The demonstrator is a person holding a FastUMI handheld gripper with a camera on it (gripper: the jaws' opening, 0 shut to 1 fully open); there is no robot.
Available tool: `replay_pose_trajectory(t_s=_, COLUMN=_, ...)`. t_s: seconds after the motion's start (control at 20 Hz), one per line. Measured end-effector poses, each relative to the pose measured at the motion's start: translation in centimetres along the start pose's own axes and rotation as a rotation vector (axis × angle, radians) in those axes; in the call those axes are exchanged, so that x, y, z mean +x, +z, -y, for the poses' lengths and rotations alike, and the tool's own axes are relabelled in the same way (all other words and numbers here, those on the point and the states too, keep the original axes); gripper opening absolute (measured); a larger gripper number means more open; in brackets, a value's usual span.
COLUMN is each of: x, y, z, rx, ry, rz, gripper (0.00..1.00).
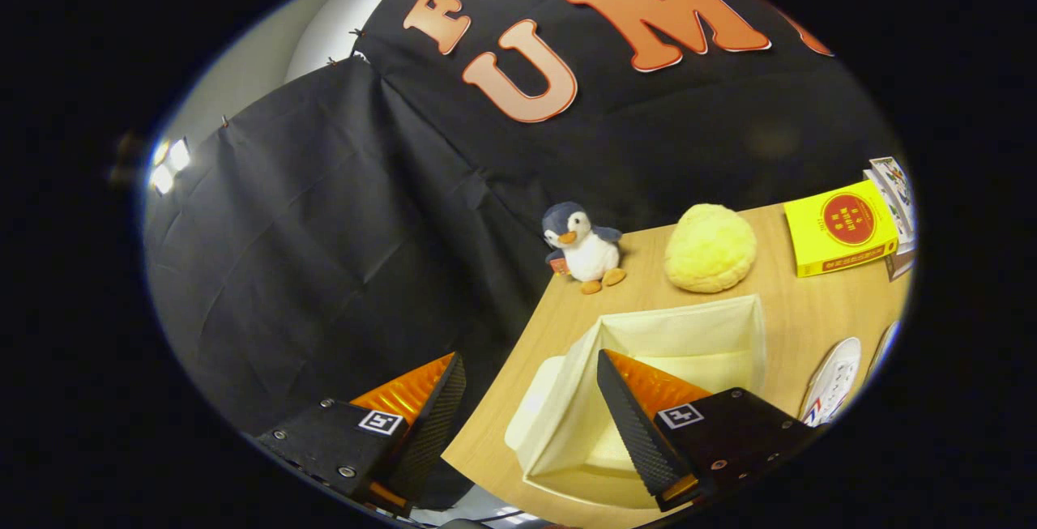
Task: Open the storage box then place both shoes into the box .Put the left shoe in first, then the right shoe, with the right side of both shoes facing outward in a uniform manner.
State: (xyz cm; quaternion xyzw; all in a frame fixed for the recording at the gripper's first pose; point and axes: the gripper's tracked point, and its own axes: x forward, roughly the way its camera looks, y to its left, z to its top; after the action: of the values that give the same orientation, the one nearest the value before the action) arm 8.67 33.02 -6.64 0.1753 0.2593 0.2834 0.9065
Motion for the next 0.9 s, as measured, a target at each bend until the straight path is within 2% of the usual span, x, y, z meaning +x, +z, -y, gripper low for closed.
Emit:
replay_pose_trajectory(t_s=0.55, x=-7.6, y=-0.3, z=15.1, rx=-0.024, ry=-0.318, rz=0.063, gripper=0.98)
replay_pose_trajectory(t_s=0.9, x=-12.6, y=-3.6, z=23.6, rx=-0.012, ry=-0.516, rz=0.064, gripper=0.98)
